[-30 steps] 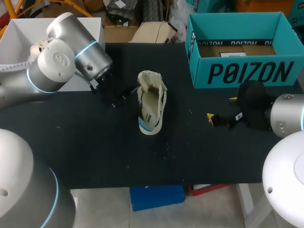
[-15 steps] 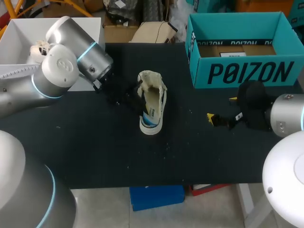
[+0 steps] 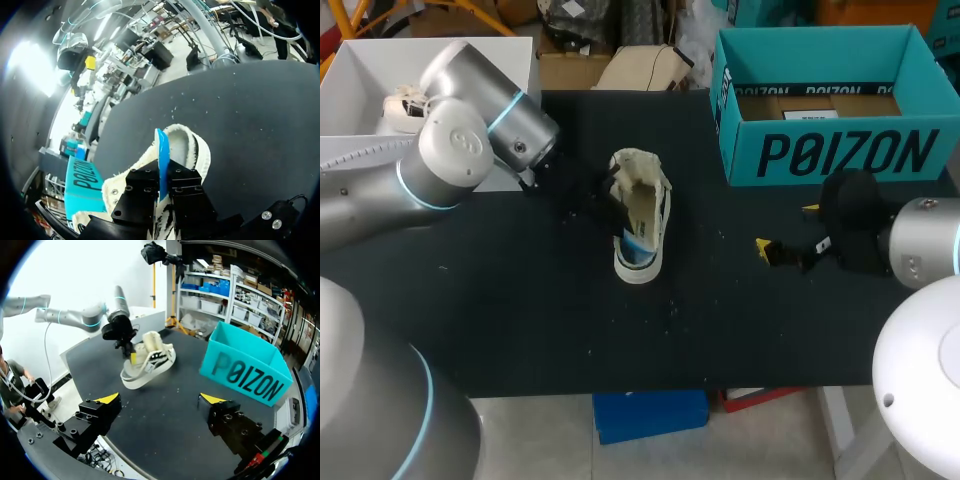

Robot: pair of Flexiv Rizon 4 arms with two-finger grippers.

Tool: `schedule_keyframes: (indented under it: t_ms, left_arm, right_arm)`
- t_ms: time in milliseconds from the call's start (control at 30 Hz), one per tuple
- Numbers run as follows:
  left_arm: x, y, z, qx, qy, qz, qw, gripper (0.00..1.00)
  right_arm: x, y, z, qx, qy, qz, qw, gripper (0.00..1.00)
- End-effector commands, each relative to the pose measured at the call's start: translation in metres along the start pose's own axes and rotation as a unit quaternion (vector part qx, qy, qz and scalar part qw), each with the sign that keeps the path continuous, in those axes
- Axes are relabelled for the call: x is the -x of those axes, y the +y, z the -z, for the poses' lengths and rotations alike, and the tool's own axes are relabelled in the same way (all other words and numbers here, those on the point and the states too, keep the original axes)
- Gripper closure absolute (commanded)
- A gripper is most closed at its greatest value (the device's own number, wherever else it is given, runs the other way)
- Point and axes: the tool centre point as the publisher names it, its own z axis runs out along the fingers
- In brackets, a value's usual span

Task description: Take the shoe out of the shoebox, open the shoe tongue, remove and reinsert the insole, then place the shoe into the shoebox

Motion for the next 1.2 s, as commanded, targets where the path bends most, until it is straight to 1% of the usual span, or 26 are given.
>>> schedule_keyframes:
  t_ms: [33, 133, 200, 233, 267, 300, 333, 367, 400, 533, 600, 700, 767, 800, 833, 867, 900, 933, 967, 1000, 1067, 1200]
  left_arm:
    - [0.007, 0.004, -0.003, 0.011, 0.012, 0.013, 1.000, 1.00]
    - [0.008, 0.004, -0.003, 0.022, 0.015, 0.024, 0.999, 1.00]
    - [0.009, 0.004, -0.002, 0.022, 0.014, 0.026, 0.999, 1.00]
    - [0.010, 0.002, -0.001, 0.022, 0.015, 0.027, 0.999, 0.91]
    - [0.012, -0.001, 0.001, 0.022, 0.016, 0.028, 0.999, 0.50]
    - [0.013, -0.003, 0.002, 0.019, 0.015, 0.028, 0.999, 0.23]
    - [0.013, -0.008, 0.005, 0.014, 0.015, 0.028, 0.999, 0.13]
    - [0.014, -0.011, 0.008, 0.011, 0.014, 0.028, 0.999, 0.06]
    - [0.014, -0.019, 0.013, 0.008, 0.014, 0.027, 0.999, 0.00]
    - [0.013, -0.041, 0.031, 0.005, 0.017, 0.026, 1.000, 0.00]
    - [0.012, -0.048, 0.036, 0.007, 0.019, 0.027, 0.999, 0.00]
    - [0.012, -0.049, 0.038, 0.015, 0.023, 0.028, 0.999, 0.00]
    - [0.013, -0.047, 0.035, 0.024, 0.040, 0.022, 0.999, 0.00]
    - [0.014, -0.046, 0.033, 0.032, 0.049, 0.021, 0.998, 0.19]
    - [0.014, -0.045, 0.031, 0.044, 0.062, 0.021, 0.997, 0.51]
    - [0.014, -0.044, 0.030, 0.049, 0.070, 0.020, 0.996, 0.59]
    - [0.013, -0.043, 0.027, 0.057, 0.081, 0.019, 0.995, 0.80]
    - [0.013, -0.042, 0.027, 0.060, 0.085, 0.019, 0.994, 0.85]
    - [0.011, -0.040, 0.025, 0.068, 0.095, 0.018, 0.993, 0.98]
    - [0.010, -0.039, 0.023, 0.072, 0.101, 0.020, 0.992, 1.00]
    - [0.008, -0.037, 0.020, 0.081, 0.116, 0.020, 0.990, 1.00]
    - [0.004, -0.035, 0.016, 0.088, 0.133, 0.023, 0.987, 1.00]
  right_arm:
    - [0.000, 0.000, 0.000, -0.001, 0.000, 0.000, 1.000, 0.00]
    - [0.000, 0.000, 0.000, -0.001, 0.000, 0.000, 1.000, 0.00]
    - [0.000, 0.000, 0.000, -0.001, 0.000, 0.000, 1.000, 0.00]
    - [0.000, 0.000, 0.000, -0.001, 0.000, 0.000, 1.000, 0.00]
    - [0.000, 0.000, 0.000, -0.001, 0.000, 0.000, 1.000, 0.00]
    - [0.000, 0.000, 0.000, -0.001, 0.000, 0.000, 1.000, 0.00]
    - [0.000, 0.000, 0.000, -0.001, 0.000, 0.000, 1.000, 0.00]
    - [0.000, 0.000, 0.000, -0.001, 0.000, 0.000, 1.000, 0.00]
    - [0.000, 0.000, 0.000, -0.001, 0.000, 0.000, 1.000, 0.00]
    - [0.000, 0.000, 0.000, -0.001, 0.000, 0.000, 1.000, 0.00]
    - [0.000, 0.000, 0.000, -0.001, 0.000, 0.000, 1.000, 0.00]
    - [0.000, 0.000, 0.000, -0.001, 0.000, 0.000, 1.000, 0.00]
    - [0.000, 0.000, 0.000, -0.001, 0.000, 0.000, 1.000, 0.00]
    - [0.000, 0.000, 0.000, -0.001, 0.000, 0.000, 1.000, 0.00]
    - [0.000, 0.000, 0.000, -0.001, 0.000, 0.000, 1.000, 0.00]
    - [0.000, 0.000, 0.000, -0.001, 0.000, 0.000, 1.000, 0.00]
    - [0.000, 0.000, 0.000, -0.001, 0.000, 0.000, 1.000, 0.00]
    - [0.000, 0.000, 0.000, -0.001, 0.000, 0.000, 1.000, 0.00]
    - [0.000, 0.000, 0.000, -0.001, 0.000, 0.000, 1.000, 0.00]
    - [0.000, 0.000, 0.000, -0.001, 0.000, 0.000, 1.000, 0.00]
    - [0.000, 0.000, 0.000, -0.001, 0.000, 0.000, 1.000, 0.00]
    - [0.000, 0.000, 0.000, -0.001, 0.000, 0.000, 1.000, 0.00]
